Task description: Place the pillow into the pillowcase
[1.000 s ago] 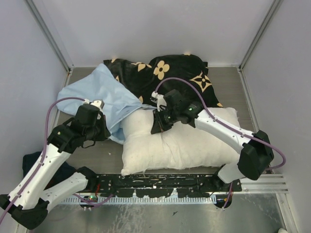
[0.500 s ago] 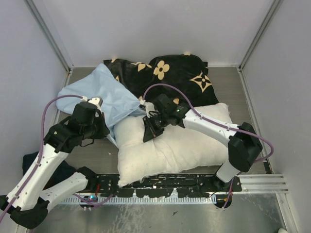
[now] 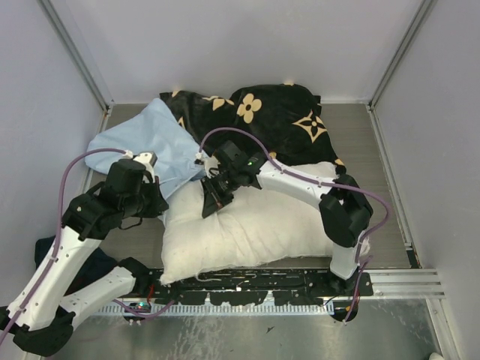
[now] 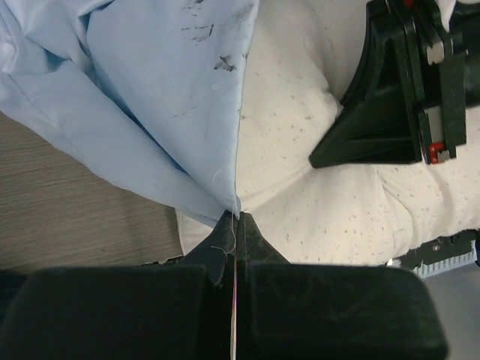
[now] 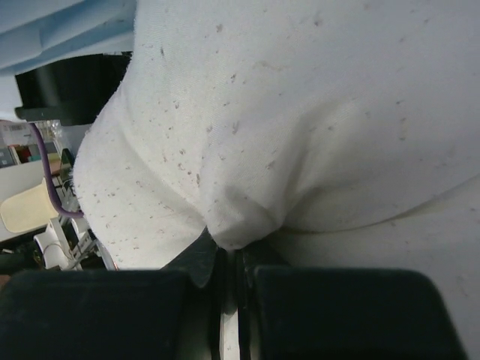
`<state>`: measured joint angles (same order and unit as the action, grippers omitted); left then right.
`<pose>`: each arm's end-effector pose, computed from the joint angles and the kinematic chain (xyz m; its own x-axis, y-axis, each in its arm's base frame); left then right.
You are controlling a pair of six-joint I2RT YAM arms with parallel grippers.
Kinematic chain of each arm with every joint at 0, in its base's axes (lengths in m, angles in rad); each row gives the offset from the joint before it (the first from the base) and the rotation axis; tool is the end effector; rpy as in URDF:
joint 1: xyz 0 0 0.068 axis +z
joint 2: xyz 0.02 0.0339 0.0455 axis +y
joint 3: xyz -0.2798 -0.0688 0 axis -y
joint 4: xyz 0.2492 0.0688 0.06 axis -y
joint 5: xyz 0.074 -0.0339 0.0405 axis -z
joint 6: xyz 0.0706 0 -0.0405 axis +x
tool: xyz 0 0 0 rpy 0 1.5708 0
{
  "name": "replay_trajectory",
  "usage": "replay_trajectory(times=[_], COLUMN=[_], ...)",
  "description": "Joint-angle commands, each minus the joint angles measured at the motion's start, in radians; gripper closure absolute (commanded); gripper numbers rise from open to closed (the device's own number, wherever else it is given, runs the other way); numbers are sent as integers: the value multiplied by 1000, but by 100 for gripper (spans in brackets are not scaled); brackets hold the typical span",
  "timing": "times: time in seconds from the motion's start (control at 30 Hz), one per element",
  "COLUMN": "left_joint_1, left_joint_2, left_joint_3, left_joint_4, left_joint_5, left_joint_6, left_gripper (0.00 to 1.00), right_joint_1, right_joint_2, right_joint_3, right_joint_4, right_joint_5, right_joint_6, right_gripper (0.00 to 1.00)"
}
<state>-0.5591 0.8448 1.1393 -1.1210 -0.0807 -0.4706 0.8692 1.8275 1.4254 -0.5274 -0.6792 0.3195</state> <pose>0.1328 -0.0764 0.3463 -0.7745 -0.0485 -0.6307 0.1472 0.9558 -0.2543 0.2378 0.3502 0.2385 -0.7539 -0.5135 -0.4099 -0.6321 0.3965 0.6658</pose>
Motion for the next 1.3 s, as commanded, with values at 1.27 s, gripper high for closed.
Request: replay_trajectory(times=[1.27], left_joint_1=[-2], left_joint_2=[-60], left_joint_3=[19], left_joint_4=[98], left_joint_5=[210], left_joint_6=[66], left_gripper=[100], right_joint_1=[-217], right_joint_2=[-37], right_joint_3=[351], right_joint_4=[-56], right_joint_5=[795], right_joint_6=[59], right_gripper=[100])
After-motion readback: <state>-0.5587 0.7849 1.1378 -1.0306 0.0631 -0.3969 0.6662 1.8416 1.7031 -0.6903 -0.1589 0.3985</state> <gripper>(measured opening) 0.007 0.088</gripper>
